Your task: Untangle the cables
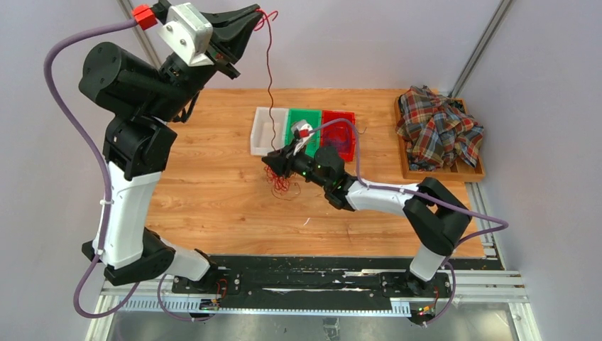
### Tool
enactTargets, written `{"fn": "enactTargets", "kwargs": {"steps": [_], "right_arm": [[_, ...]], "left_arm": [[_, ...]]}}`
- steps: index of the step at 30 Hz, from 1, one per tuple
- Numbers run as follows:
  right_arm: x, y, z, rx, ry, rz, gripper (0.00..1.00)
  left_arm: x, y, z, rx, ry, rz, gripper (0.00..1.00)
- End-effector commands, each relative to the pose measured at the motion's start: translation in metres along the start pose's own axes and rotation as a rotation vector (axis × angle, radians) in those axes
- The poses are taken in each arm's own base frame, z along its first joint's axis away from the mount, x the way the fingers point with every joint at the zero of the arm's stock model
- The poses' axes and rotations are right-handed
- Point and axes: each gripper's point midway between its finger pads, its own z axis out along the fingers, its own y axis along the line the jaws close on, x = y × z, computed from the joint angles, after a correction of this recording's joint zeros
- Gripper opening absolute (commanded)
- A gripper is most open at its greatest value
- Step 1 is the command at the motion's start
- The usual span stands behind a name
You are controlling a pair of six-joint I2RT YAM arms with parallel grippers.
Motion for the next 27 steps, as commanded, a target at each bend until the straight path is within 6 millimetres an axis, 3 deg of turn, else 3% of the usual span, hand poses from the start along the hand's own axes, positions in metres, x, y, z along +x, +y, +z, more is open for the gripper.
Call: {"fn": "enactTargets", "kwargs": {"steps": [1, 9, 15, 22, 27], "right_arm": [[0.037, 0.003, -0.009, 0.052, 0.062, -0.084, 0.3], [0.106, -0.02, -0.04, 0.164, 0.161, 0.009, 0.29], [0.144, -0.044, -0.061, 0.285, 0.229, 0.036, 0.35], [0.154, -0.052, -0.071, 0.327, 0.231, 0.032, 0.54], [0.16, -0.053, -0.073, 0.339, 0.239, 0.032, 0.58]], "left_arm": [[-0.056, 0.018, -0.008, -0.074, -0.163, -0.023, 0.0], [-0.104, 0.057, -0.02, -0.242, -0.279, -0.012, 0.0], [-0.11, 0.076, -0.027, -0.349, -0.306, 0.072, 0.0], [-0.149, 0.095, -0.036, -0.441, -0.428, 0.208, 0.0], [-0.163, 0.099, -0.04, -0.472, -0.48, 0.313, 0.0]]}}
